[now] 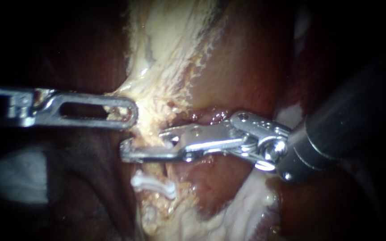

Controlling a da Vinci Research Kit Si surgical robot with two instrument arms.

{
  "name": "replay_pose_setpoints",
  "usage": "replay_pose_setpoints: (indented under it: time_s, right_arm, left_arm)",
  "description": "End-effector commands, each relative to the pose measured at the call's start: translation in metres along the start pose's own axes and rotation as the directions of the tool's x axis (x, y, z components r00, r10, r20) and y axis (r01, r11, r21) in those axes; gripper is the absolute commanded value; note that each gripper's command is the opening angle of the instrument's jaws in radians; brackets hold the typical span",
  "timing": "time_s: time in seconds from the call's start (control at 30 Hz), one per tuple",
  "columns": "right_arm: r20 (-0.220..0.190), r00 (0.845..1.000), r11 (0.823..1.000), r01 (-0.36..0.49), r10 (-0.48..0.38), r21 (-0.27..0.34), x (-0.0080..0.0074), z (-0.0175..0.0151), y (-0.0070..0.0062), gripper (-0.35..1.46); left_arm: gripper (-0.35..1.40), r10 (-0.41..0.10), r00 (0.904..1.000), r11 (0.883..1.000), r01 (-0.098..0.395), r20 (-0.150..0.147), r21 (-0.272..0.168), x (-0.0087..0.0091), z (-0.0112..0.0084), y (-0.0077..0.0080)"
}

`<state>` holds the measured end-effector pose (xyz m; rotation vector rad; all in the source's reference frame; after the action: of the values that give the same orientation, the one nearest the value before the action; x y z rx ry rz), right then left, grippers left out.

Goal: Going back third clip left tube

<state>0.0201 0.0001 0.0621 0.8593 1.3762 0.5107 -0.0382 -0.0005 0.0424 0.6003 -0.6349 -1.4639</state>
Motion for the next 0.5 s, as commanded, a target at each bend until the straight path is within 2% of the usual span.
replay_pose_setpoints:
  time_s: [0.03,0.2,0.23,0.27,0.3,0.4,0.5]
  right_arm:
    - [0.0,1.0,1.0,0.001,-0.001,0.0,0.0,0.0,0.0,-0.35]
    - [0.002,1.0,1.0,-0.002,0.002,0.004,-0.0003,0.0003,-0.0003,-0.35]
    - [0.003,1.0,1.0,-0.001,0.001,0.007,-0.0004,0.0005,-0.0004,-0.17]
    - [0.003,1.0,1.0,0.0,0.0,0.006,-0.0004,0.0008,-0.0005,0.11]
    - [0.002,1.0,1.0,0.0,0.0,0.004,-0.0004,0.0013,-0.0006,0.32]
    - [0.004,1.0,1.0,0.002,-0.002,0.001,-0.0002,0.0027,-0.0008,0.53]
    - [-0.016,0.999,0.999,0.049,-0.049,0.0,-0.0001,0.0038,-0.0007,0.58]
  left_arm:
    - [-0.35,0.0,1.0,1.0,0.0,0.0,0.0,0.0,0.0,0.0]
    - [-0.35,0.0,1.0,1.0,0.0,0.0,0.0,0.0,0.0,-0.0001]
    - [-0.35,0.0,1.0,1.0,0.0,0.001,0.0,0.0,-0.0001,-0.0001]
    - [-0.35,0.0,1.0,1.0,0.0,0.0,0.0,0.0,-0.0001,-0.0001]
    - [-0.35,0.0,1.0,1.0,0.0,0.001,0.0,0.0,-0.0001,-0.0001]
    - [-0.35,-0.001,1.0,1.0,0.001,0.001,0.0,0.0001,0.0,-0.0001]
    - [-0.35,-0.001,1.0,1.0,0.001,0.001,-0.001,0.0002,-0.0001,-0.0004]
